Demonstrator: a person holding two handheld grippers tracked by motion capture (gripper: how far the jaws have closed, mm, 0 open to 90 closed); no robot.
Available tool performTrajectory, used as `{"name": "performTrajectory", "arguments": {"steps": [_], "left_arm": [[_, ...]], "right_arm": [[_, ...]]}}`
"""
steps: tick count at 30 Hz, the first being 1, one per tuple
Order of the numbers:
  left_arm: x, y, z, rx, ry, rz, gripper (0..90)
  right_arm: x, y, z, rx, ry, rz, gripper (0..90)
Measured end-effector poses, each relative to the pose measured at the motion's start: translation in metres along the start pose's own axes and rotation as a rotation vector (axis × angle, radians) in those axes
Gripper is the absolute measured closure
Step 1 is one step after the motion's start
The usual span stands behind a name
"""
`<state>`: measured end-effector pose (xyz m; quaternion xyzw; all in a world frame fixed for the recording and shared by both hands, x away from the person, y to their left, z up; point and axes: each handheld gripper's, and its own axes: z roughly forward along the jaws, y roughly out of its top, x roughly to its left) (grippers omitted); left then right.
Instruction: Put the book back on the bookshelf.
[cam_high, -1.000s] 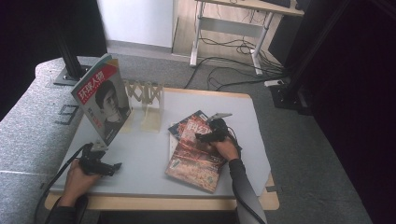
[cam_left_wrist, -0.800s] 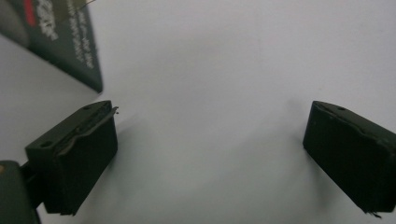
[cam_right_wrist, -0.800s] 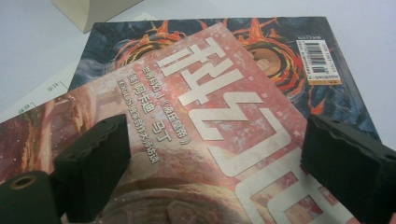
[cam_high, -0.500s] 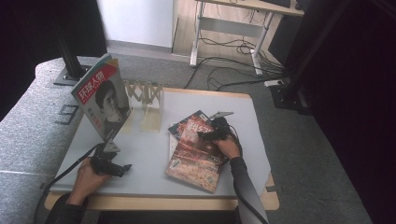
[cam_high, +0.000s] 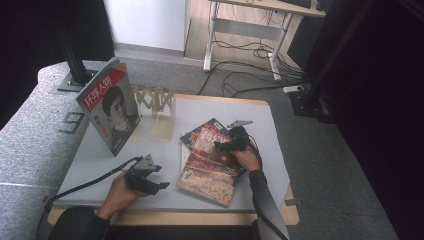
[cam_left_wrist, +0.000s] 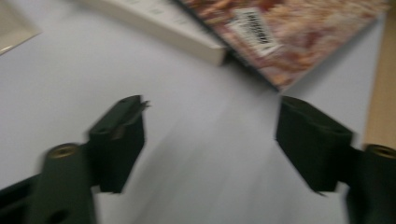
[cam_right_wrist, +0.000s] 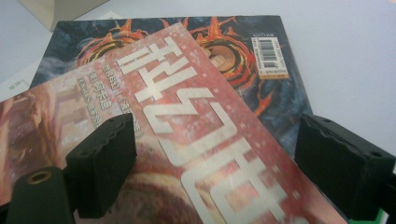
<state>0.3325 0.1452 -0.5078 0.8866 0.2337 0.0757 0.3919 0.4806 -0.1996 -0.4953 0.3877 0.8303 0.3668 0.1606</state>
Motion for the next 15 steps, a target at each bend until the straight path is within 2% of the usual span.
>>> {"name": "performTrajectory", "arguments": {"steps": [2,3,5,9,13,15], "left_arm": [[-0.005,0.003,0.006,-0.004,-0.035,0.02,41.1],[-0.007,0.004,0.009,-0.004,-0.035,0.028,44.3],[-0.009,0.005,0.013,0.004,-0.06,0.037,51.4],[-0.016,0.007,0.022,0.015,-0.088,0.061,60.4],[-0.02,0.007,0.028,0.036,-0.07,0.074,61.8],[-0.021,0.008,0.03,0.029,-0.068,0.072,61.9]], "right_arm": [[-0.002,-0.004,-0.007,0.0,-0.011,0.003,12.5],[-0.004,-0.006,-0.01,0.001,-0.011,0.008,12.6],[-0.007,-0.012,-0.017,-0.002,-0.018,0.016,12.8],[-0.015,-0.025,-0.027,0.004,-0.03,0.035,12.8],[-0.023,-0.035,-0.037,-0.003,-0.033,0.066,12.9],[-0.027,-0.038,-0.041,-0.003,-0.035,0.073,12.7]]}}
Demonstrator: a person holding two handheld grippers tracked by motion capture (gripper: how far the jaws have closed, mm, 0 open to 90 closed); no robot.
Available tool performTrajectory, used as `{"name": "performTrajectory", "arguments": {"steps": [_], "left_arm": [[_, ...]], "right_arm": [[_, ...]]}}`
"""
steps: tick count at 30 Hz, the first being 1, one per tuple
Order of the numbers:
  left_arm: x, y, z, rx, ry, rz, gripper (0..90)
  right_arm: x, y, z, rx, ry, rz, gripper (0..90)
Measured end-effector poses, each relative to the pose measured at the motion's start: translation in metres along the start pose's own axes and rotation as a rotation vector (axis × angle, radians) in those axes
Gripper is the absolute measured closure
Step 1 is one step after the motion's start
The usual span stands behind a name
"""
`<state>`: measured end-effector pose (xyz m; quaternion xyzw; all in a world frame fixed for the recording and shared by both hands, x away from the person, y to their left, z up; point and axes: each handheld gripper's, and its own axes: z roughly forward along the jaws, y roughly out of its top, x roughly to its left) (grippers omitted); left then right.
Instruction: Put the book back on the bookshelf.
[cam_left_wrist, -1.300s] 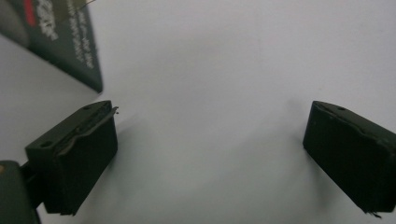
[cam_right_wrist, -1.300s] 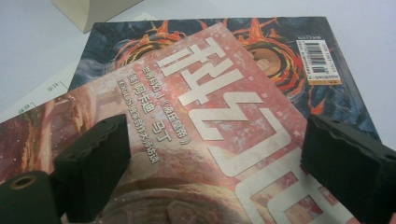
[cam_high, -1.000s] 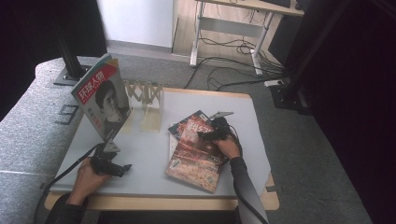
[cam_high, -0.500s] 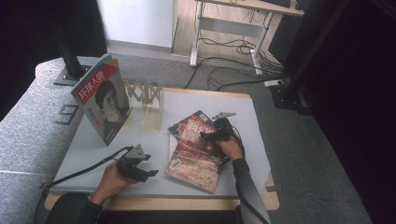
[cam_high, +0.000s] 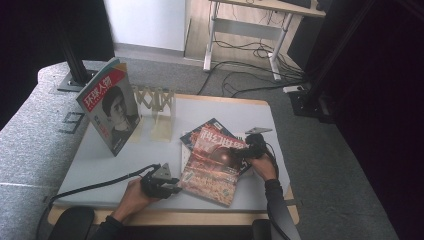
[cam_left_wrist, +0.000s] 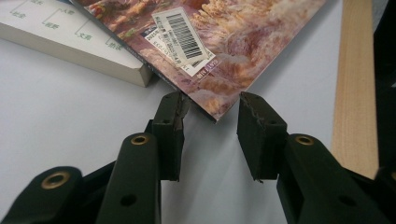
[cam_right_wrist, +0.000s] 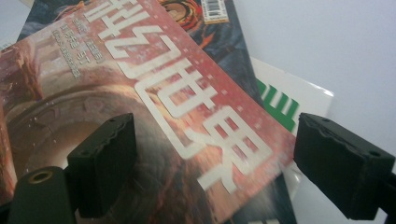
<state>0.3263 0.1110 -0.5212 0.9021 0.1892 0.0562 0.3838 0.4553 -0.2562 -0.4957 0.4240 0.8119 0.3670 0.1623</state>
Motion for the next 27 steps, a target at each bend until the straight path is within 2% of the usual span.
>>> {"name": "performTrajectory", "arguments": {"steps": [3,8,11,15,19,27], "left_arm": [[-0.002,0.004,0.004,-0.002,0.004,0.0,62.1],[-0.001,0.009,0.006,-0.019,0.003,-0.004,62.1],[-0.001,0.012,0.008,-0.022,0.006,0.001,62.1],[0.0,0.016,0.014,-0.043,0.0,-0.01,62.1],[0.001,0.016,0.015,-0.047,0.0,-0.008,61.9],[0.003,0.015,0.016,-0.043,-0.007,-0.006,61.2]], "right_arm": [[-0.005,-0.002,-0.004,0.003,-0.01,0.014,12.6],[-0.012,-0.005,-0.006,0.012,0.002,0.045,10.3],[-0.015,-0.007,-0.004,0.021,0.011,0.063,8.6],[-0.019,-0.008,0.001,0.048,-0.002,0.07,4.3],[-0.028,-0.009,0.005,0.062,0.006,0.108,0.0],[-0.037,-0.008,0.016,0.067,0.078,0.169,0.0]]}}
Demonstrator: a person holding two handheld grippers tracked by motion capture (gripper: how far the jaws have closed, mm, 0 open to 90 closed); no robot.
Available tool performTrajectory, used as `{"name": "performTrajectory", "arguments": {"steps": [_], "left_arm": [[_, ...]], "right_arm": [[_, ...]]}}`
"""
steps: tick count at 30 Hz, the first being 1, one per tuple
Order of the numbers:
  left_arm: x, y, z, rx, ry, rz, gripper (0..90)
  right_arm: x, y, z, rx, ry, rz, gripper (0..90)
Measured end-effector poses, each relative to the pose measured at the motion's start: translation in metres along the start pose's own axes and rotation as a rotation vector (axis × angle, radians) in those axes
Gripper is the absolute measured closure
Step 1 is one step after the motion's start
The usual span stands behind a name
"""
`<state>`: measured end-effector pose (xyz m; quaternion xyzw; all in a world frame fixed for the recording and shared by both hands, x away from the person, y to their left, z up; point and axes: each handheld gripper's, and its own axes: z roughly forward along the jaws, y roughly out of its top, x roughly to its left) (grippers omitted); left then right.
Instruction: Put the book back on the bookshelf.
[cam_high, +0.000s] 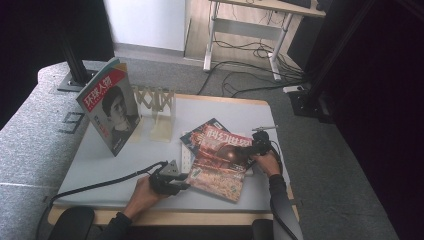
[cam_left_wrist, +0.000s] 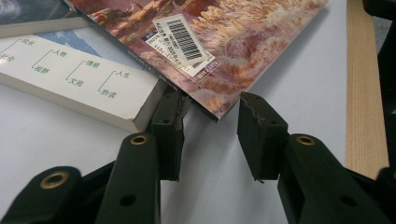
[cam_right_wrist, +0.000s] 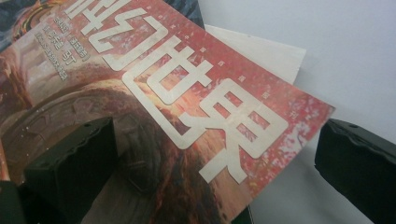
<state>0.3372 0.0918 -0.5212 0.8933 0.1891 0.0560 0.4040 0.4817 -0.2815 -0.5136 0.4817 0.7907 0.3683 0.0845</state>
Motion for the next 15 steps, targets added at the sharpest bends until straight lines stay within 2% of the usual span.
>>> {"name": "performTrajectory", "arguments": {"steps": [2,4,8,12,15], "left_arm": [[0.0,0.0,0.001,-0.007,0.002,-0.005,61.2],[0.0,0.0,0.002,-0.016,0.003,-0.012,61.4],[0.0,0.001,0.003,-0.014,0.004,-0.008,61.2],[0.0,0.001,0.004,-0.016,0.006,-0.003,61.0],[0.0,0.0,0.004,-0.016,0.008,-0.002,60.9]], "right_arm": [[-0.002,0.001,0.001,0.003,0.019,0.017,1.1],[-0.003,0.002,0.001,0.001,0.031,0.03,7.2],[-0.002,0.005,-0.005,-0.024,-0.007,0.036,20.8],[-0.004,0.007,-0.013,-0.04,-0.042,0.043,44.4],[-0.002,0.009,-0.018,-0.052,-0.076,0.015,58.2]]}}
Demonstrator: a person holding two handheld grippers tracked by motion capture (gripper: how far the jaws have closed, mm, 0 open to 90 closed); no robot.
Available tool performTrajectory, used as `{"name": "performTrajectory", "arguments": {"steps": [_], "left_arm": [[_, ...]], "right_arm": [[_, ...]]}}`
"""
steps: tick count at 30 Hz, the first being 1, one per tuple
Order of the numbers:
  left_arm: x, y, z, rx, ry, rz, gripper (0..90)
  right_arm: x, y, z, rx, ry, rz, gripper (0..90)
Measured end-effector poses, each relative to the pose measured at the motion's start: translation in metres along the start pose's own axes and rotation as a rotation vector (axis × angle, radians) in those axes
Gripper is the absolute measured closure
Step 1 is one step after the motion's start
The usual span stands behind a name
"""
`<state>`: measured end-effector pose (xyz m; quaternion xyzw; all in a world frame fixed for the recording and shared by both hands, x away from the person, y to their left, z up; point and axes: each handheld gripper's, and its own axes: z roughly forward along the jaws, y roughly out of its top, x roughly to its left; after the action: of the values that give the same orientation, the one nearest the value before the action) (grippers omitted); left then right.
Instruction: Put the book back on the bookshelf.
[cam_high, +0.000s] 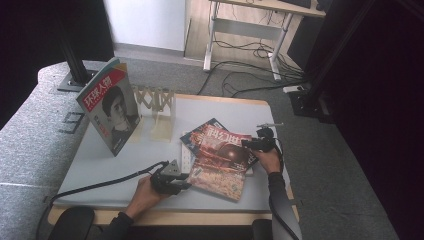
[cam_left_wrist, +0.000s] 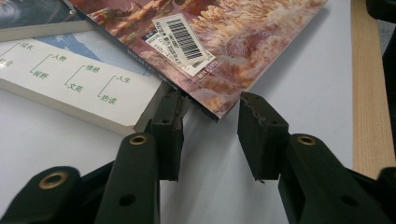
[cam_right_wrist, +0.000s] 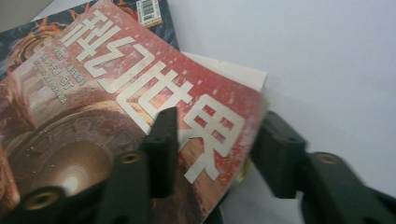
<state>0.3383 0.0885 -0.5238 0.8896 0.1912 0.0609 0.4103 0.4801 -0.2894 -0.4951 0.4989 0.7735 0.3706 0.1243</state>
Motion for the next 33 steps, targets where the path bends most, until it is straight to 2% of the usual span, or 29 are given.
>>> {"name": "performTrajectory", "arguments": {"steps": [4,6,9,12,15,17,20,22,29,33], "left_arm": [[0.0,0.0,0.0,-0.001,0.005,0.0,59.8],[0.0,0.0,0.0,-0.003,0.007,-0.002,59.0],[0.0,0.0,0.0,-0.007,0.013,-0.002,56.7],[0.0,0.0,-0.001,-0.01,0.026,0.004,51.5],[0.001,0.0,-0.001,-0.002,0.009,0.002,46.0],[0.002,0.001,-0.001,-0.003,-0.02,-0.001,39.6],[0.003,0.002,-0.004,-0.025,-0.092,-0.011,29.3],[0.003,0.004,-0.007,-0.034,-0.09,-0.006,28.1],[0.008,0.011,-0.015,-0.071,-0.072,-0.029,27.0],[0.014,0.016,-0.016,-0.071,-0.06,-0.039,27.2]], "right_arm": [[0.004,0.003,-0.004,-0.006,-0.023,-0.038,69.0],[0.006,0.004,-0.006,-0.025,-0.025,-0.035,76.3],[0.011,0.005,-0.01,-0.05,-0.034,-0.038,81.0],[0.018,0.008,-0.013,-0.053,-0.056,-0.053,82.2],[0.022,0.01,-0.017,-0.065,-0.053,-0.071,82.7],[0.025,0.012,-0.022,-0.079,-0.049,-0.083,82.9],[0.03,0.015,-0.029,-0.102,-0.044,-0.107,83.0],[0.033,0.016,-0.035,-0.127,-0.036,-0.121,83.0],[0.046,0.022,-0.055,-0.182,-0.011,-0.145,83.1],[0.054,0.025,-0.067,-0.208,-0.004,-0.166,83.2]]}}
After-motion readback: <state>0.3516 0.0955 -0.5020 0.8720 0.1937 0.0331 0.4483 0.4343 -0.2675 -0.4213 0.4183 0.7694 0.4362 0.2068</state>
